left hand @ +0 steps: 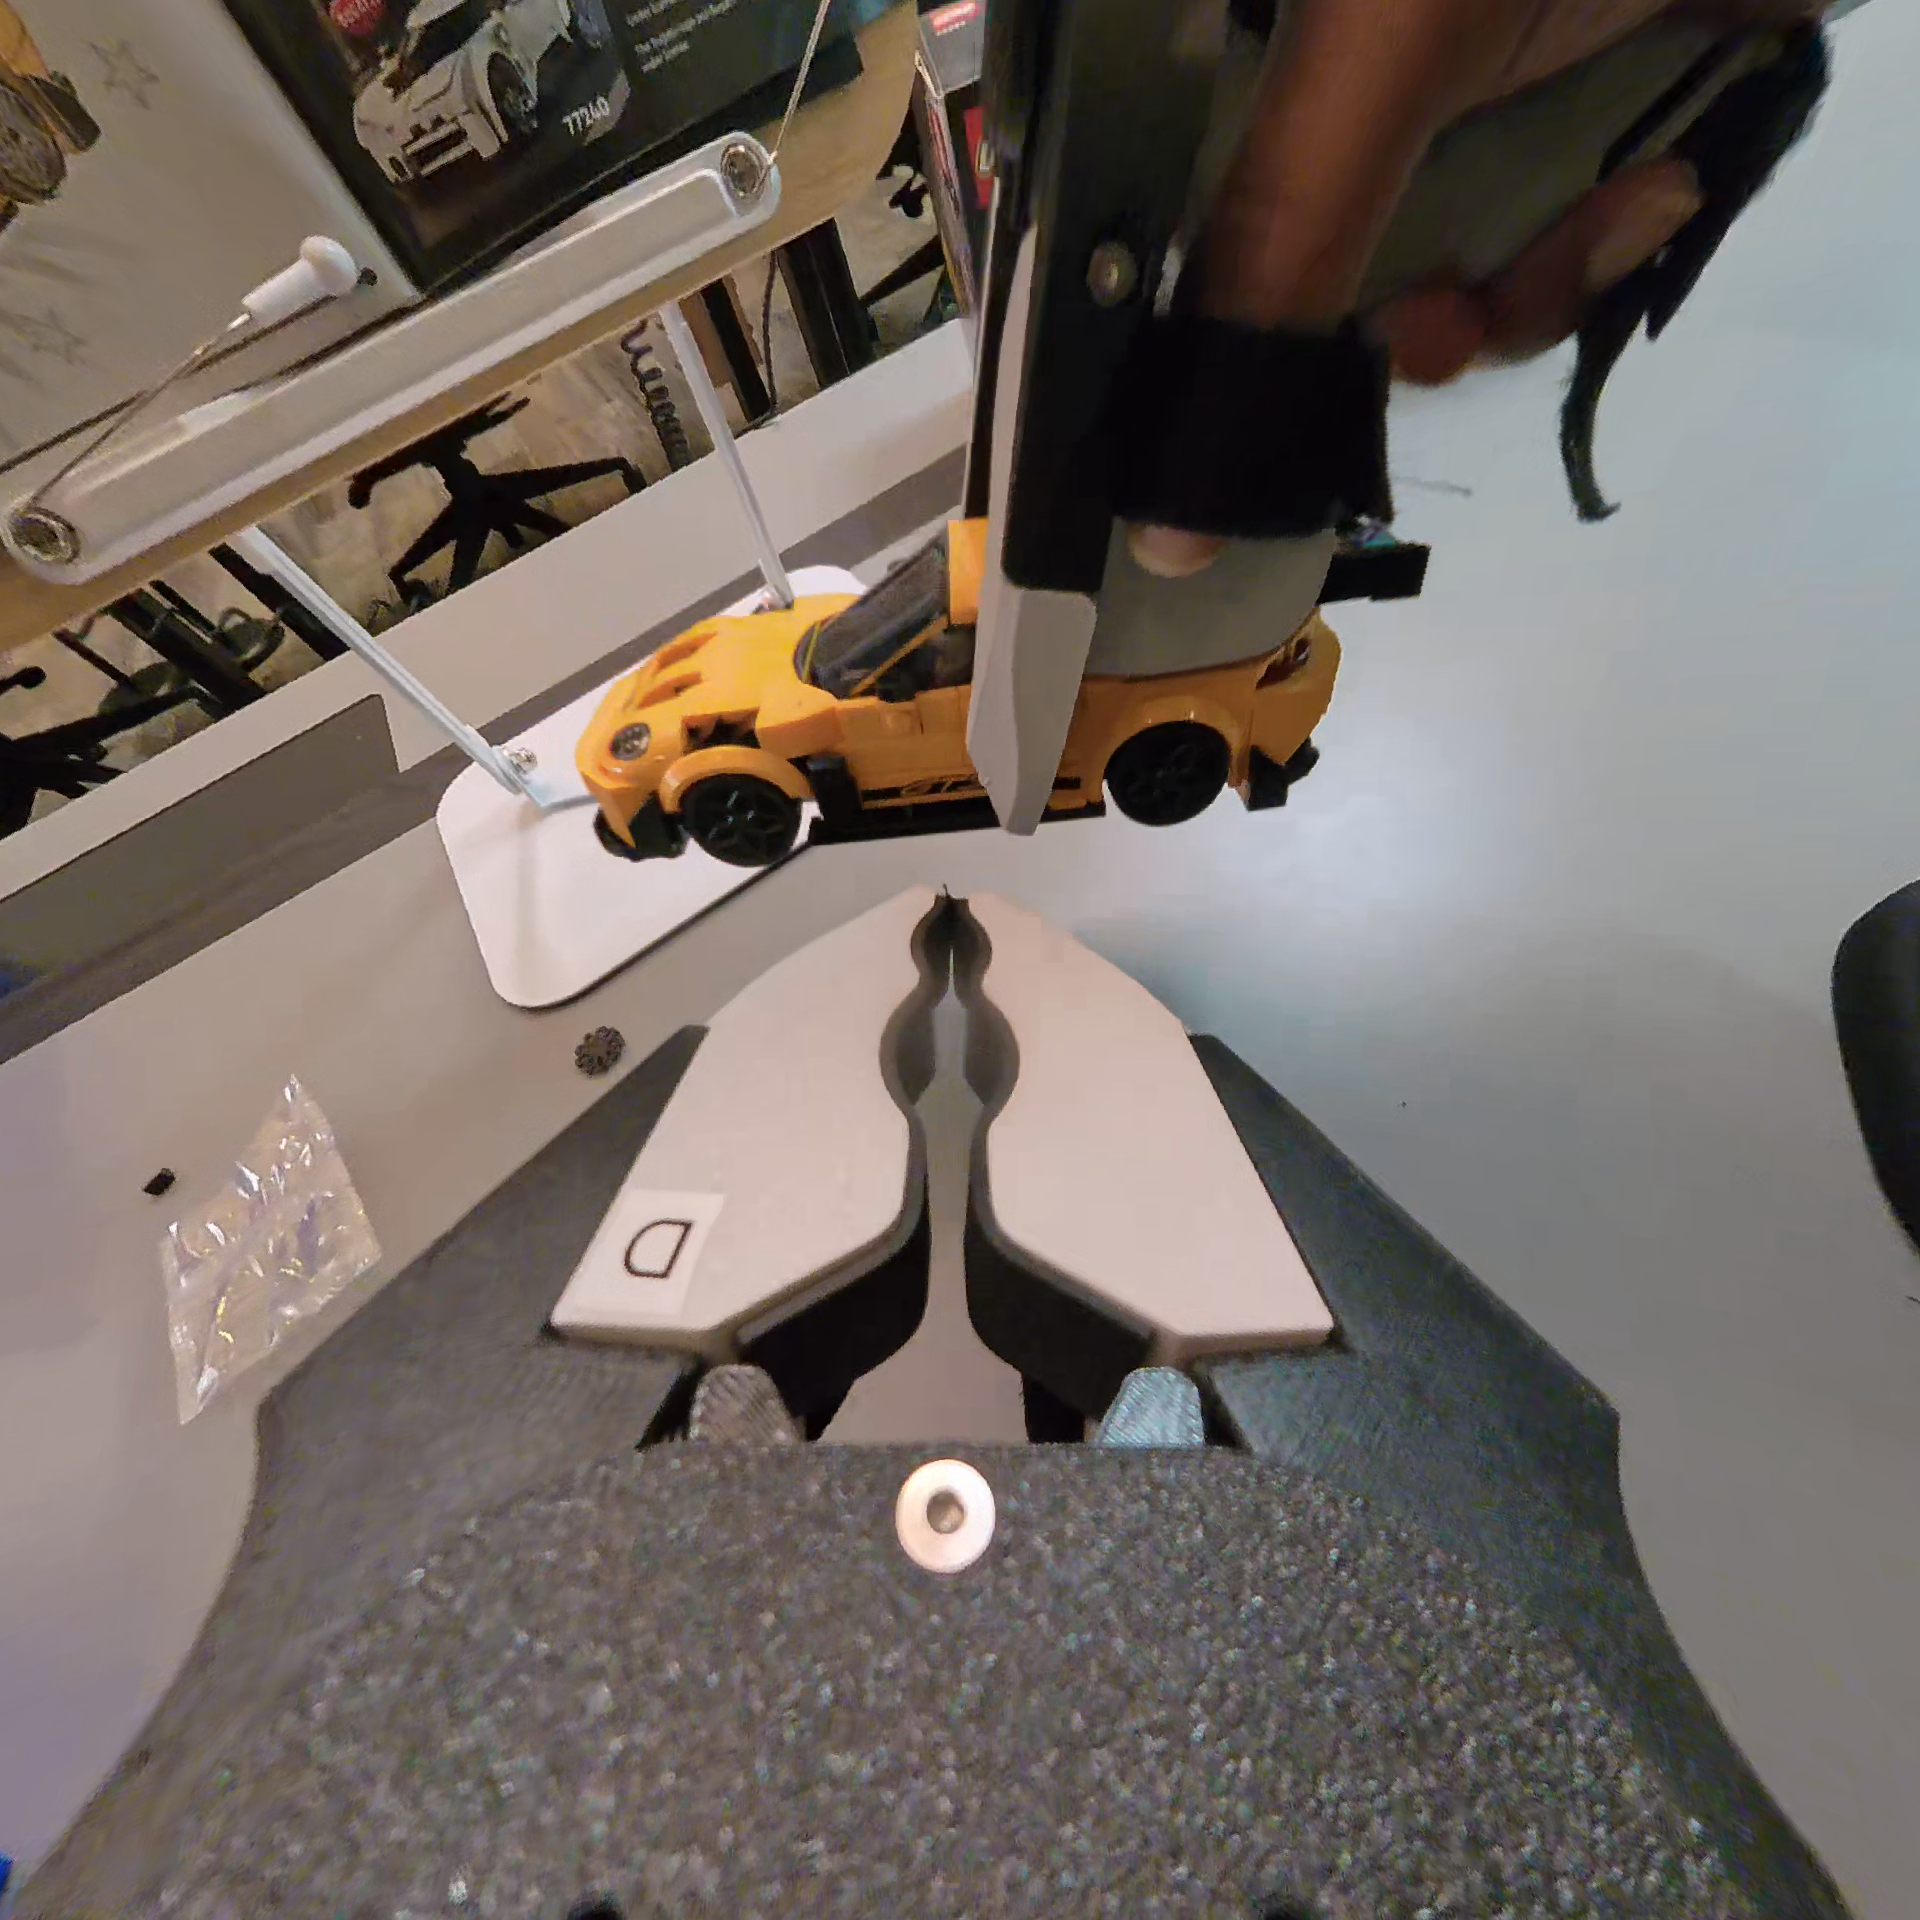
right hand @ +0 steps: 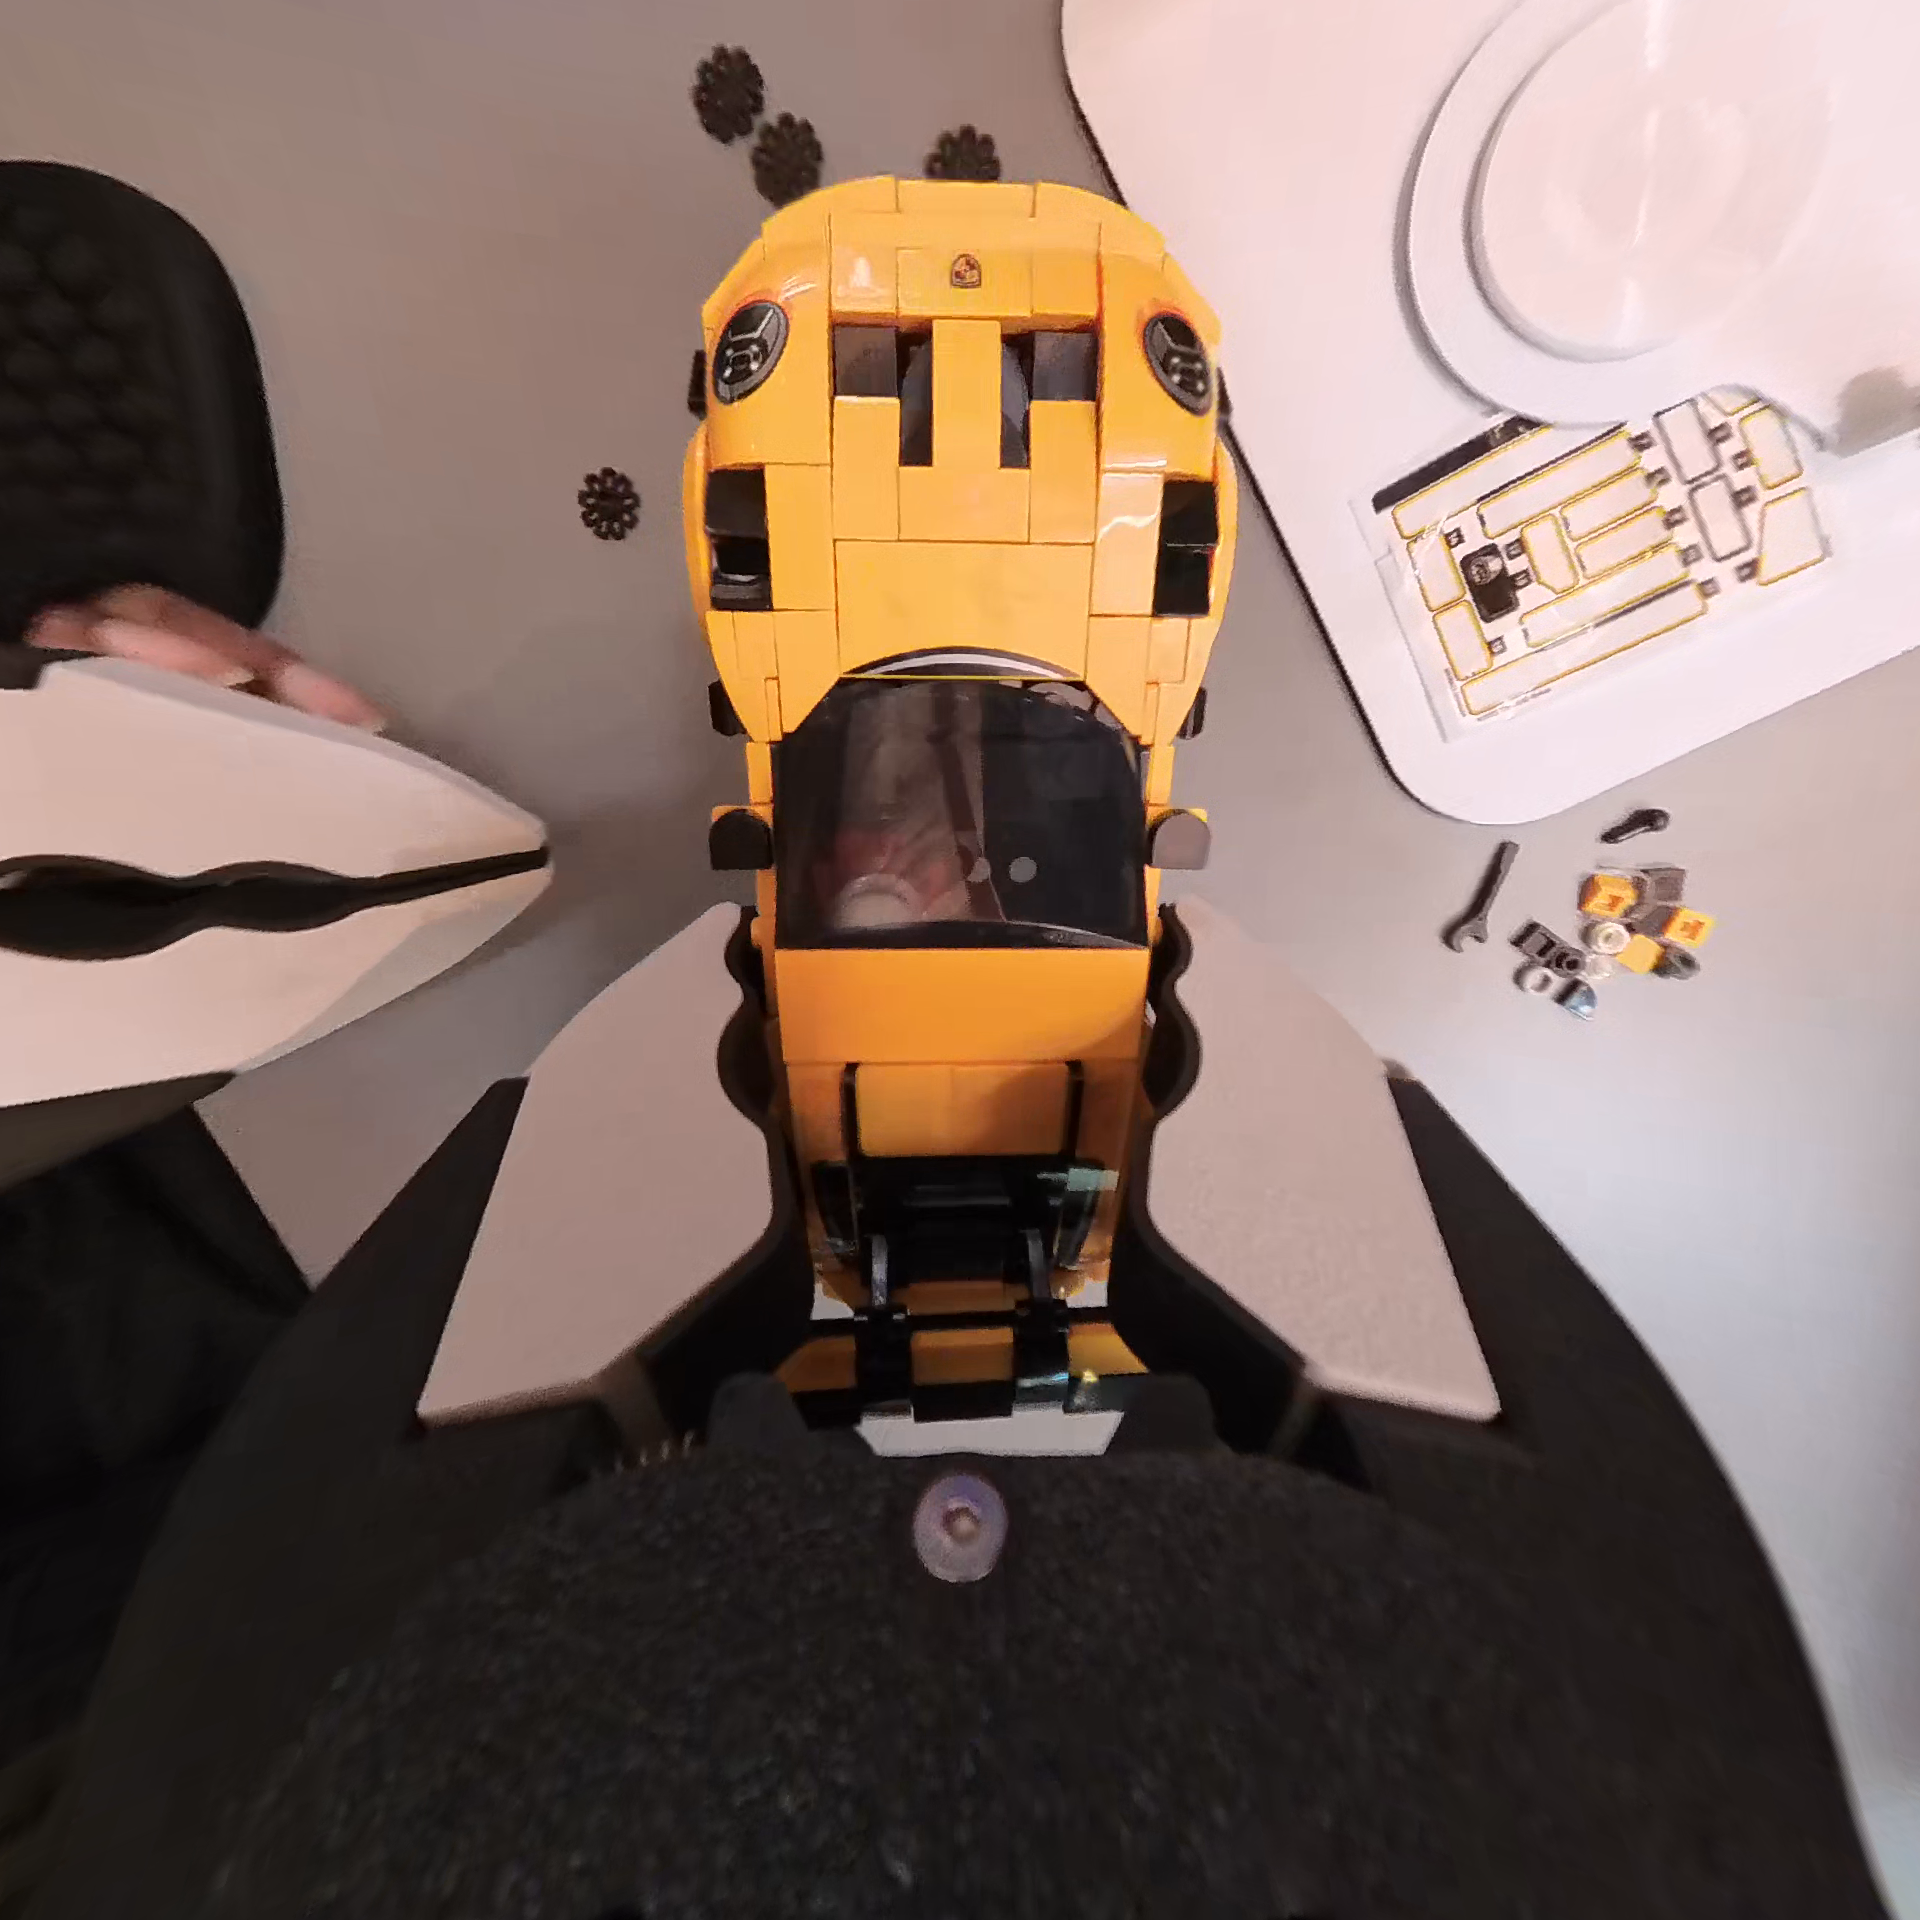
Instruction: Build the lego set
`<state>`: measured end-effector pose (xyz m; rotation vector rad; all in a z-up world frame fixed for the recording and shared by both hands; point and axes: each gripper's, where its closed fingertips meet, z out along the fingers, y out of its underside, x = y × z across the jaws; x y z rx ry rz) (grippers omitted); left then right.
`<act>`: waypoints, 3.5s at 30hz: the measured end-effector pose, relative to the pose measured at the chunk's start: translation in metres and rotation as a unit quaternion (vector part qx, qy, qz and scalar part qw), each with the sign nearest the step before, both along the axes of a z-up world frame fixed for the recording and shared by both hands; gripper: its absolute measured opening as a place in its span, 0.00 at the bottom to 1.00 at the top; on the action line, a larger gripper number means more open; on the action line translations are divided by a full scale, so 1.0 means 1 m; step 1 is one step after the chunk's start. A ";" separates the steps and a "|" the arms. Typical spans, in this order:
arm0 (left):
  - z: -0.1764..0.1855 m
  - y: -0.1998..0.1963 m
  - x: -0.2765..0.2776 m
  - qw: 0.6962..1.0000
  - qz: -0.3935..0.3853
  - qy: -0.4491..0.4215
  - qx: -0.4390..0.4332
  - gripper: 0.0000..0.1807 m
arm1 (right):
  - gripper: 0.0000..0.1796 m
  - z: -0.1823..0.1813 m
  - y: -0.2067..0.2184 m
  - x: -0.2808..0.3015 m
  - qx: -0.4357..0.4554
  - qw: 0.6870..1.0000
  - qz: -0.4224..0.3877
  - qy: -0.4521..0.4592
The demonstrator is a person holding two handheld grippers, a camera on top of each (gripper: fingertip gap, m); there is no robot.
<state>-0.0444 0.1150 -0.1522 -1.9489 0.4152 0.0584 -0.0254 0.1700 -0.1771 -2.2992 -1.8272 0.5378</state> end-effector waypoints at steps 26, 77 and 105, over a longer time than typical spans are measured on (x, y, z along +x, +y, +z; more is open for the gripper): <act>-0.076 -0.006 -0.008 0.902 -0.351 0.148 -0.203 0.58 | 0.39 -0.071 -0.049 0.008 0.140 0.954 0.264 0.033; -0.072 -0.019 0.018 0.865 -0.276 -0.279 -0.312 0.51 | 0.08 -0.010 -0.092 0.063 0.105 0.929 -0.195 0.298; -0.094 -0.024 0.008 0.885 -0.358 -0.117 -0.274 0.50 | 0.00 -0.044 -0.072 0.082 0.141 0.945 -0.207 0.213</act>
